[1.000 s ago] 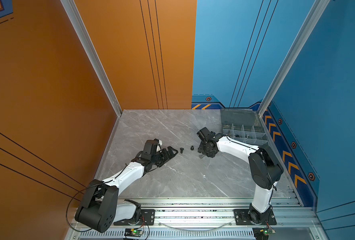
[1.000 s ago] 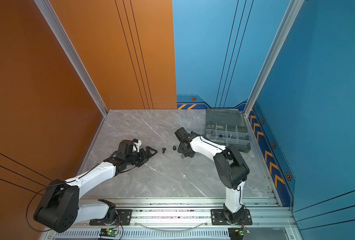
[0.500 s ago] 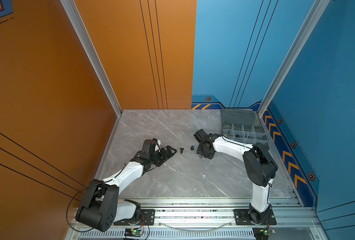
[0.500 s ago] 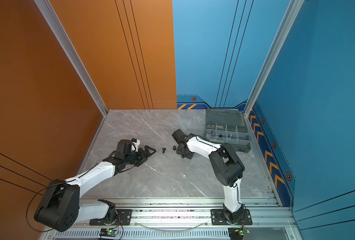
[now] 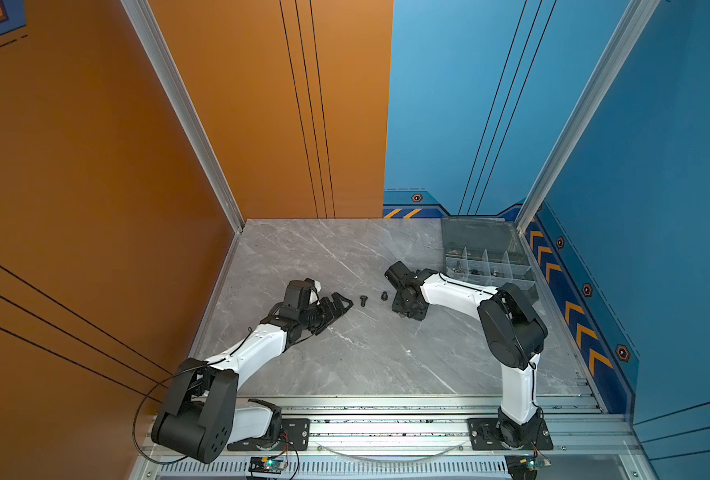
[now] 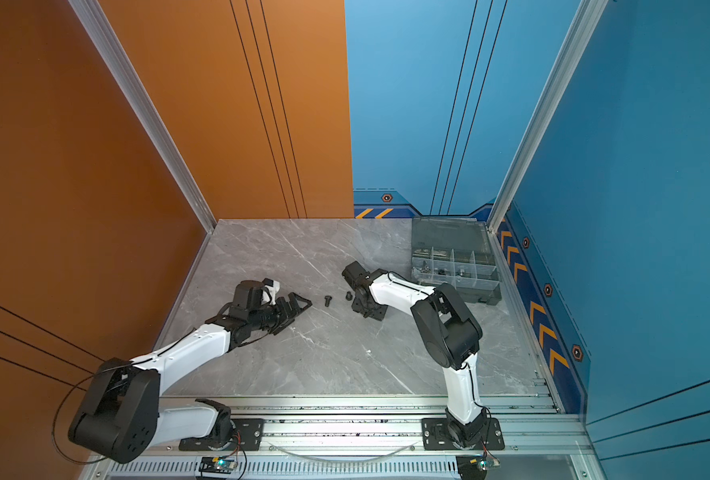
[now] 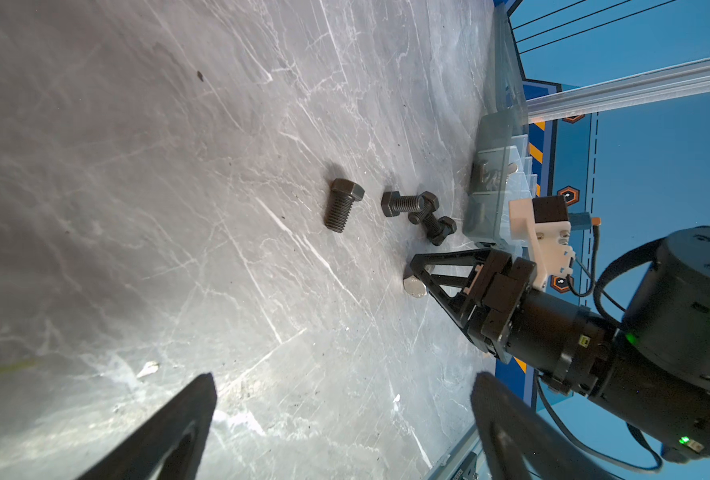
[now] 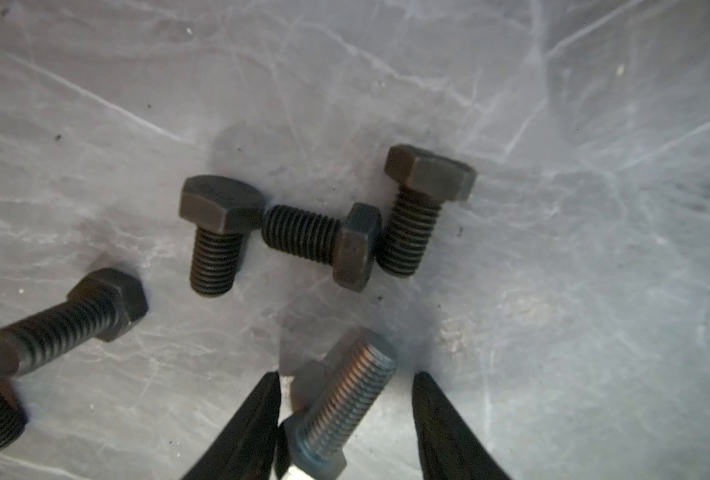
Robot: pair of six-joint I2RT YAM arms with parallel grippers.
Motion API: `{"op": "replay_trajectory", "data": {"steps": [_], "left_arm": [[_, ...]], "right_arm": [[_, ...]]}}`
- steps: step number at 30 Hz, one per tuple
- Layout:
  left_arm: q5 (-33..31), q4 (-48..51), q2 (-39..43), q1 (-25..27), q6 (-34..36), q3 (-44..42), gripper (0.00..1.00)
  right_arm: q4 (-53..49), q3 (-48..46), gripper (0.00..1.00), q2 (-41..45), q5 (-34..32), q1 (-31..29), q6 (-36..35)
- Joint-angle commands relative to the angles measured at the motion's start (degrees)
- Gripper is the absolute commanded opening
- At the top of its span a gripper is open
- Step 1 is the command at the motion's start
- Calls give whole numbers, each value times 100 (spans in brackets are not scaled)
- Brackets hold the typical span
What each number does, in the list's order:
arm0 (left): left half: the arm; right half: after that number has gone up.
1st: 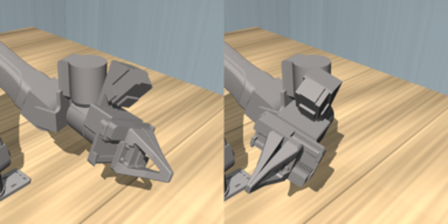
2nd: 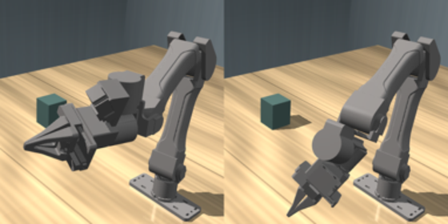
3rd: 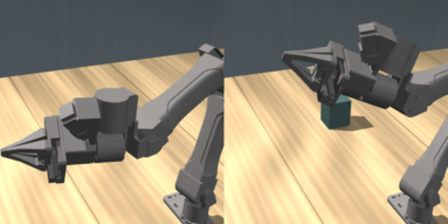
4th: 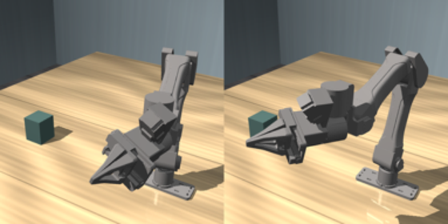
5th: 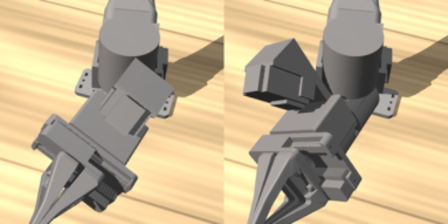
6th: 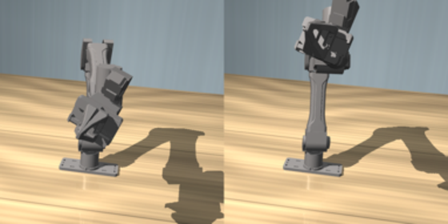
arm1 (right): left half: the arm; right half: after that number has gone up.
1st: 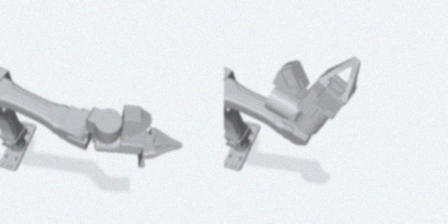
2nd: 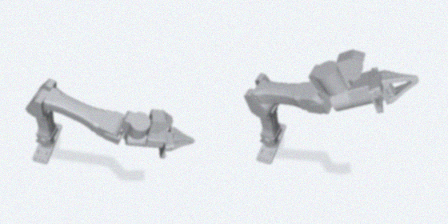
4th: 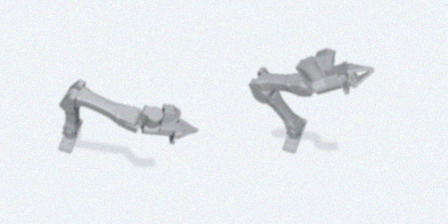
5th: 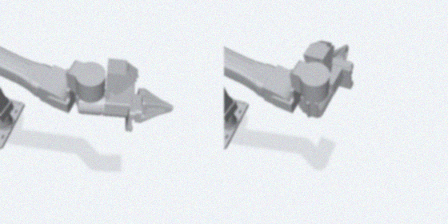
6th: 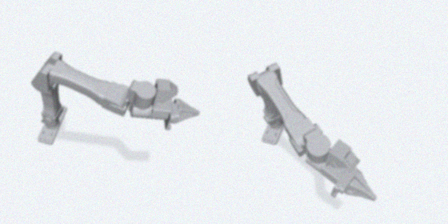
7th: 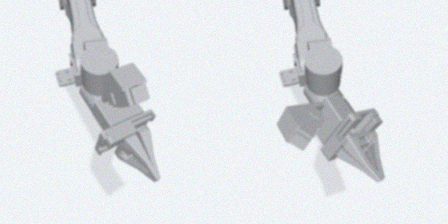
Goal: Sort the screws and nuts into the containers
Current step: 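Lower the right gripper around a silver hex bolt and close it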
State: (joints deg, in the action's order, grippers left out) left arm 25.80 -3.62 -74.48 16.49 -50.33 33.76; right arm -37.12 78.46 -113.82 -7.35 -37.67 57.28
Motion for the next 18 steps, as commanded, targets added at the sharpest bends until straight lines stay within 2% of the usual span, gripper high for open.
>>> {"op": "replay_trajectory", "data": {"steps": [1, 8, 18], "left_arm": [[83, -59, -14, -59, 120, -75, 97], [44, -42, 28, -58, 116, -97, 98], [21, -16, 45, -50, 108, -105, 98]], "right_arm": [[-295, -211, 52, 36, -75, -65, -199], [-251, -594, 48, 329, -144, -65, -335], [-199, -477, 37, 222, 36, -41, -844]]}}
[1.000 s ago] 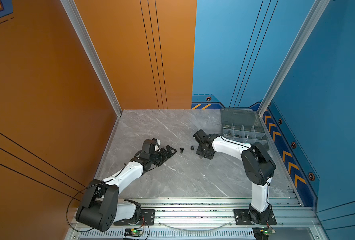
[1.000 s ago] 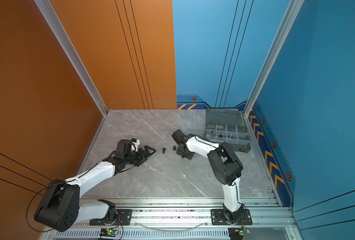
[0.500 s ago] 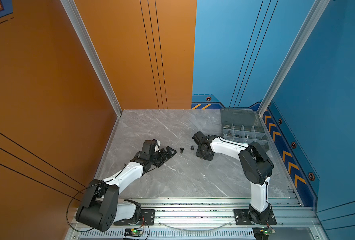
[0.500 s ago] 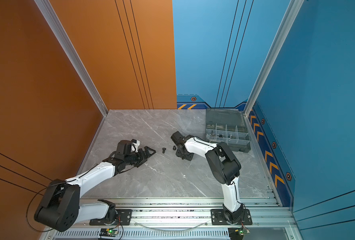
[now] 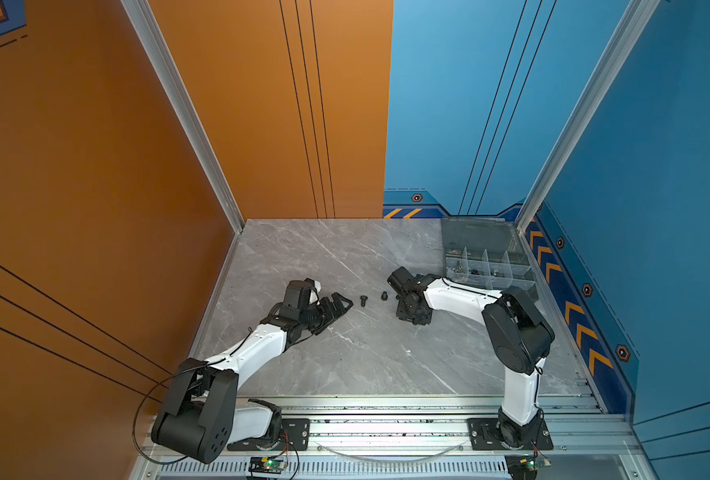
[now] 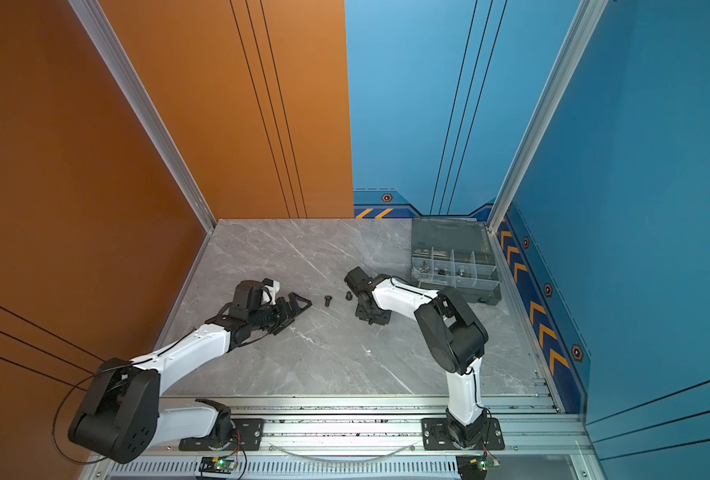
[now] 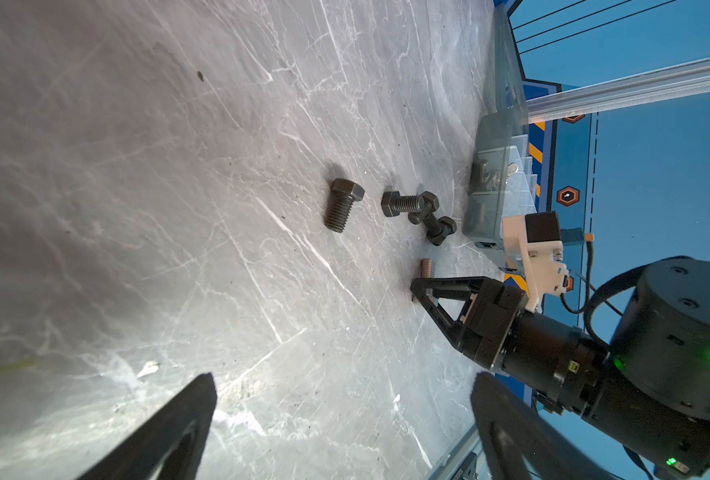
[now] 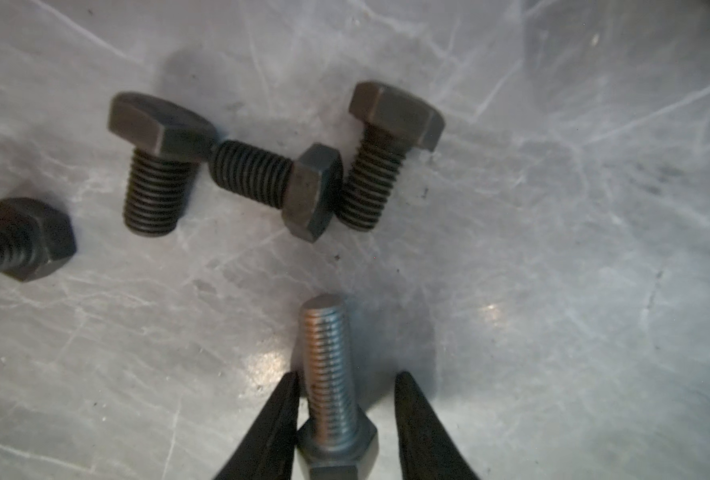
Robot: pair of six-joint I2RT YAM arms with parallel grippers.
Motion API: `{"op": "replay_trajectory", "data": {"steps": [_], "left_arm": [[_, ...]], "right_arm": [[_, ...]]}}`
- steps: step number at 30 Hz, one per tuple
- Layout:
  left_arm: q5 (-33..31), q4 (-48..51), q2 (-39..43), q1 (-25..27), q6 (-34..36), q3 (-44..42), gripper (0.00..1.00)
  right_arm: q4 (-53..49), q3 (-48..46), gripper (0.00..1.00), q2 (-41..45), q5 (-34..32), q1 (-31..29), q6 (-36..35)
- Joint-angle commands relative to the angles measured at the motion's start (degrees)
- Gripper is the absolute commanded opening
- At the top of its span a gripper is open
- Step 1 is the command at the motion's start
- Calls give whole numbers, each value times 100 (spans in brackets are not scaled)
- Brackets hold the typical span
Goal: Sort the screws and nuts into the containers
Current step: 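Lower the right gripper around a silver hex bolt and close it, then lift the silver hex bolt with the right gripper and carry it over the organizer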
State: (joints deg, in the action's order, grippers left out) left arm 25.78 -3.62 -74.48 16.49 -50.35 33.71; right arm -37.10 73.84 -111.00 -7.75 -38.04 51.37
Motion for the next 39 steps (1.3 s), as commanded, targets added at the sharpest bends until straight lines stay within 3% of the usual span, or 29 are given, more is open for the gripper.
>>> {"op": "replay_trajectory", "data": {"steps": [1, 11, 15, 35, 39], "left_arm": [[18, -8, 48, -49, 107, -104, 97], [-2, 19, 67, -49, 104, -102, 98], [-24, 54, 105, -49, 107, -93, 98], [-109, 142, 219, -6, 87, -102, 98], [-111, 142, 216, 12, 69, -84, 98]], "right_arm": [[-191, -2, 36, -69, 100, -2, -297], [-166, -14, 18, -72, 234, -1, -582], [-89, -46, 0, -28, 374, 40, -815], [186, -283, 0, 1157, 2162, 1179, -2051], [40, -306, 0, 1497, 2174, 1567, -2164]]}}
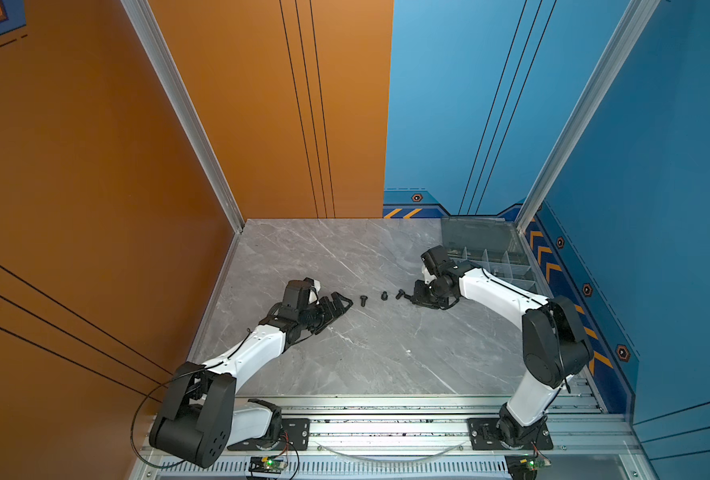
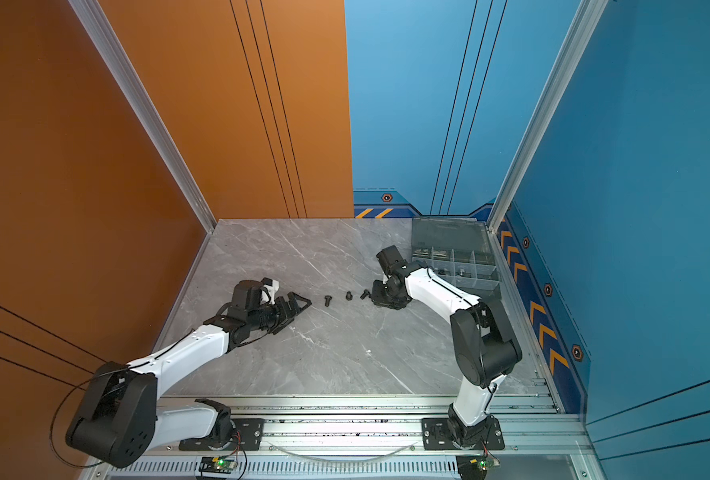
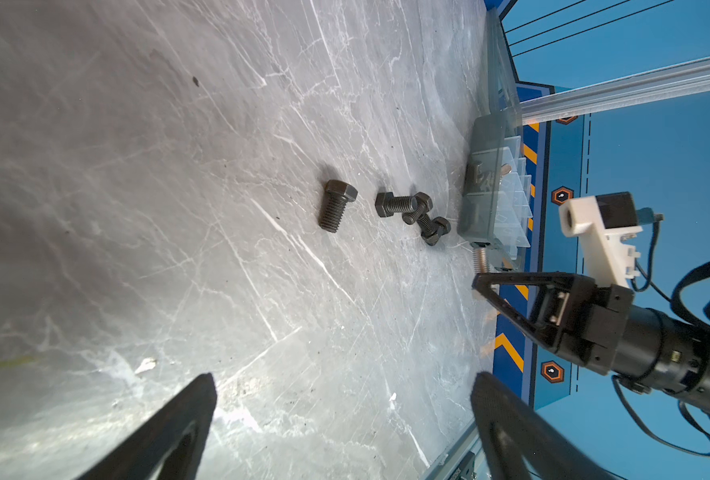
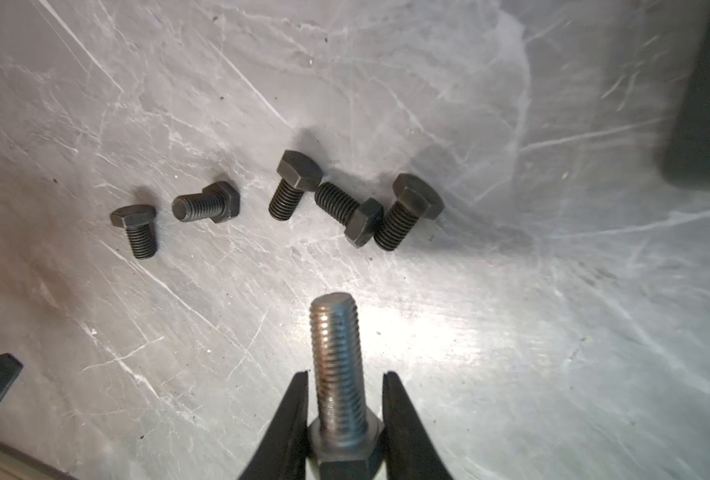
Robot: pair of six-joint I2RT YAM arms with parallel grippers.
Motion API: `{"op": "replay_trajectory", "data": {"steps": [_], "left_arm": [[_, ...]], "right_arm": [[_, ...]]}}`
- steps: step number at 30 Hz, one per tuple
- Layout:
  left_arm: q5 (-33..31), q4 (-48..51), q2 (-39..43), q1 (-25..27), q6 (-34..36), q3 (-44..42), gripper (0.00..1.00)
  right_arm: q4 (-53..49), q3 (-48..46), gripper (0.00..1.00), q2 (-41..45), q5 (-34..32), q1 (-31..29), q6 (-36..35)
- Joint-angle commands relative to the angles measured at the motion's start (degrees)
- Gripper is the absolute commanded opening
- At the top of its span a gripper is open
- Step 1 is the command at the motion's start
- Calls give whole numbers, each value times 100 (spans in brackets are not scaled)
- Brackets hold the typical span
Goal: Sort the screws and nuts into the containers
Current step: 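Lift the silver hex bolt with the right gripper and carry it over the organizer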
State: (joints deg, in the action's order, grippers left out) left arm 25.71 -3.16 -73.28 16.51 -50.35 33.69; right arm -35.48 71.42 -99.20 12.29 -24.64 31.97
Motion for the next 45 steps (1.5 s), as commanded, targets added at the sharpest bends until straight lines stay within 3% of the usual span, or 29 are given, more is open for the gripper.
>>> {"op": "replay_trajectory", "data": {"steps": [1, 8, 14, 29, 44, 45], "left_arm": [[-111, 101, 103, 5, 69, -74, 98], [-121, 105, 82, 51, 69, -20, 98], [-147, 87, 57, 95, 49, -12, 97], [-194, 210, 149, 95, 93, 6, 98], [-212, 262, 184, 62, 104, 5, 98], [-214, 263, 187, 58, 105, 6, 98]], "right_arm": [[-153, -84, 0, 385, 139, 341, -250], [-356, -54, 0, 705, -50, 1463, -327], [-501, 271, 0, 423, -301, 2017, -395], [-415, 1156, 0, -699, -439, 2101, -298], [-371, 1287, 0, -1253, -529, 2065, -287], [-378, 1290, 5, -1265, -543, 2060, -295]]}}
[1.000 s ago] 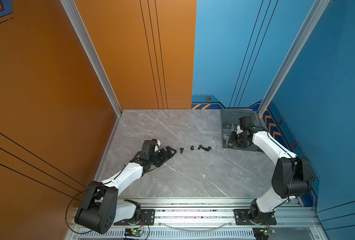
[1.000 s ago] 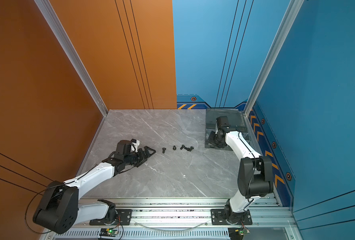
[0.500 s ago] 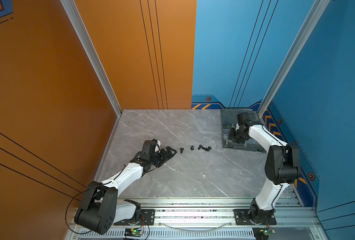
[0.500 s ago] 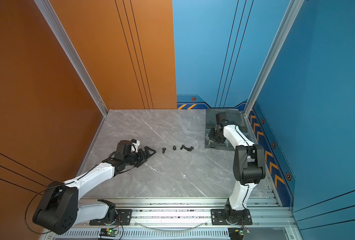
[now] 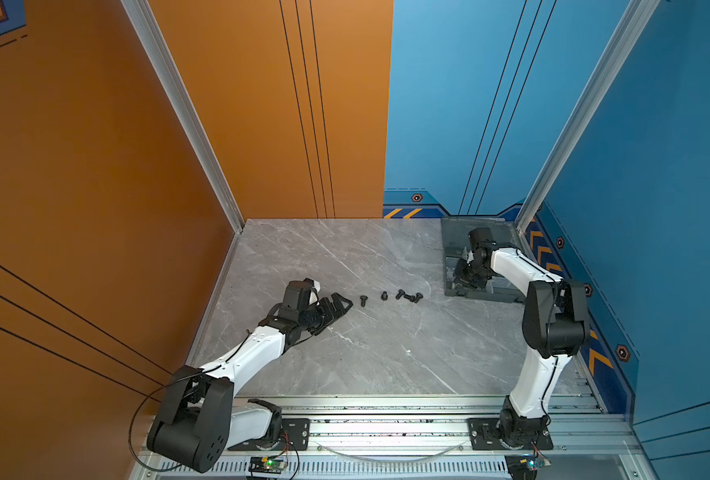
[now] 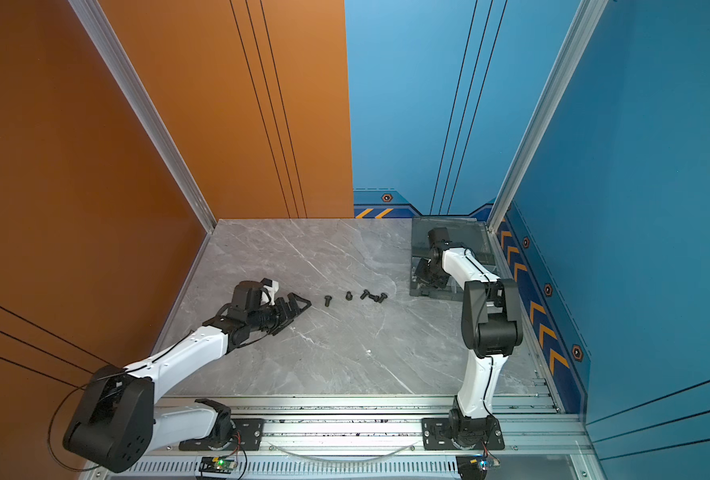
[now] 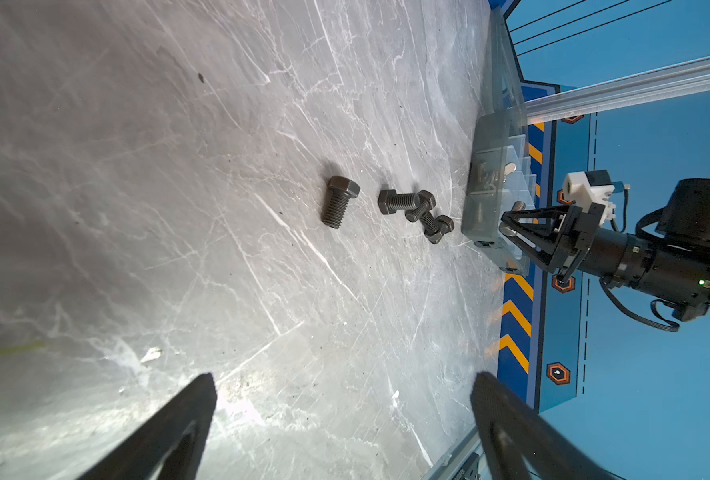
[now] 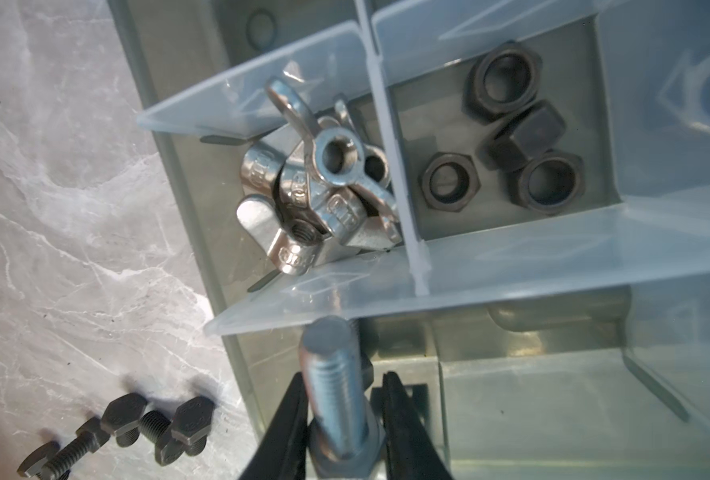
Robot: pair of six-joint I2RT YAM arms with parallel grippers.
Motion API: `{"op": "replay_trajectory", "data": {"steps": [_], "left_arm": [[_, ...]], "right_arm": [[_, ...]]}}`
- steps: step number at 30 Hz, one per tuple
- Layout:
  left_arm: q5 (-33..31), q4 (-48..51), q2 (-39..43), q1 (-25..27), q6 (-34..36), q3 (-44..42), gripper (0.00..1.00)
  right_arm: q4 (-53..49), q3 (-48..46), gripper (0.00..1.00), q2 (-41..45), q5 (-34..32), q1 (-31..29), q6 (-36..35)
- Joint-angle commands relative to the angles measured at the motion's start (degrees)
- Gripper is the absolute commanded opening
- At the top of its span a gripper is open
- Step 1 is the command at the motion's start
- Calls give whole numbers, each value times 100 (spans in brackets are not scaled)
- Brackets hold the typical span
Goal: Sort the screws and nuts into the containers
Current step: 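Lift the silver hex bolt with the right gripper and carry it over the organizer, then open the right gripper to release the silver hex bolt into the organizer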
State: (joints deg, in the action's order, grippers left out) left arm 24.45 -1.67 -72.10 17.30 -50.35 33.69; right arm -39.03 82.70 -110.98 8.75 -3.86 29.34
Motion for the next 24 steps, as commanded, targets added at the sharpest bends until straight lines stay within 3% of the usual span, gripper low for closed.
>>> {"op": "replay_trajectory", "data": {"steps": [1, 5, 8, 15, 24], "left_arm": [[-96, 126, 66, -17, 112, 6, 98], [-83, 106, 56, -29, 108, -2, 98], [-77, 106, 60, -25, 104, -10, 98], [-70, 80, 42, -19, 98, -2, 98], [-65, 62, 31, -9, 87, -4, 98]], "right_arm": [[-38, 165, 11, -75, -198, -15, -38], [-152, 218, 33, -8, -225, -11, -72], [-245, 214, 41, 177, -292, -1, -137], [-322, 131, 46, 849, -342, -18, -428], [-61, -248, 51, 1540, 514, -674, -943]]}}
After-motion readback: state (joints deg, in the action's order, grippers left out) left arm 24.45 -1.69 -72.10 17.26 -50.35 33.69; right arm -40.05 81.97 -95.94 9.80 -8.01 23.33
